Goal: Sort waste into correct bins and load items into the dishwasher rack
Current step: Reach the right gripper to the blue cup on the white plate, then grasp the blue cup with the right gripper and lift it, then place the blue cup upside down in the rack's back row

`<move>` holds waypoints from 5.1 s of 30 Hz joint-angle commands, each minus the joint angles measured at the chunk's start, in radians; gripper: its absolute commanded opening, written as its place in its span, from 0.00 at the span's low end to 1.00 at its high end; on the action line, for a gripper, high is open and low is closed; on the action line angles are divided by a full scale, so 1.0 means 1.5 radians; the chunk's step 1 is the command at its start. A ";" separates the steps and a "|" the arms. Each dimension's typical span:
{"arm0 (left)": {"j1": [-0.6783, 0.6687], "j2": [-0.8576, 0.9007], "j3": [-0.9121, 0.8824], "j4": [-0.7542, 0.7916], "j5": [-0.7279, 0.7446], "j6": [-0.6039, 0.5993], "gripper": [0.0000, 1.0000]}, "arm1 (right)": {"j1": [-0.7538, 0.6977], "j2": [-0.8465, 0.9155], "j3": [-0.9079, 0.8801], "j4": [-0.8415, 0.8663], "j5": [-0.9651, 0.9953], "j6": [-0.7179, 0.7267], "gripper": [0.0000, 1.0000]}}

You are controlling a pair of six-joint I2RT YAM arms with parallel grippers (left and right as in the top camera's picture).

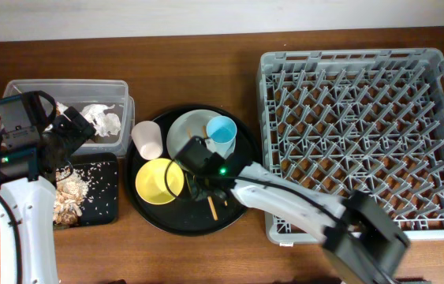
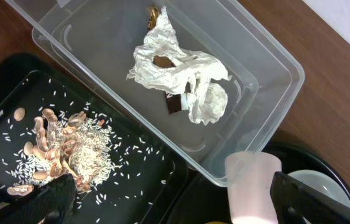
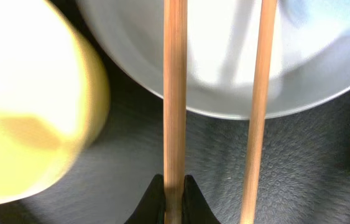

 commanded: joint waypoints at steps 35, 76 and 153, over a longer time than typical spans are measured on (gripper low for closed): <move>0.002 -0.007 0.006 -0.001 0.005 0.004 0.99 | -0.461 -0.064 0.068 -0.138 -0.013 -0.298 0.37; 0.002 -0.007 0.006 -0.001 0.005 0.004 0.99 | -0.160 0.104 0.155 -0.021 -0.080 -0.368 0.19; 0.002 -0.007 0.006 -0.001 0.005 0.004 0.99 | -0.743 0.150 0.278 -0.412 -0.706 -0.669 0.16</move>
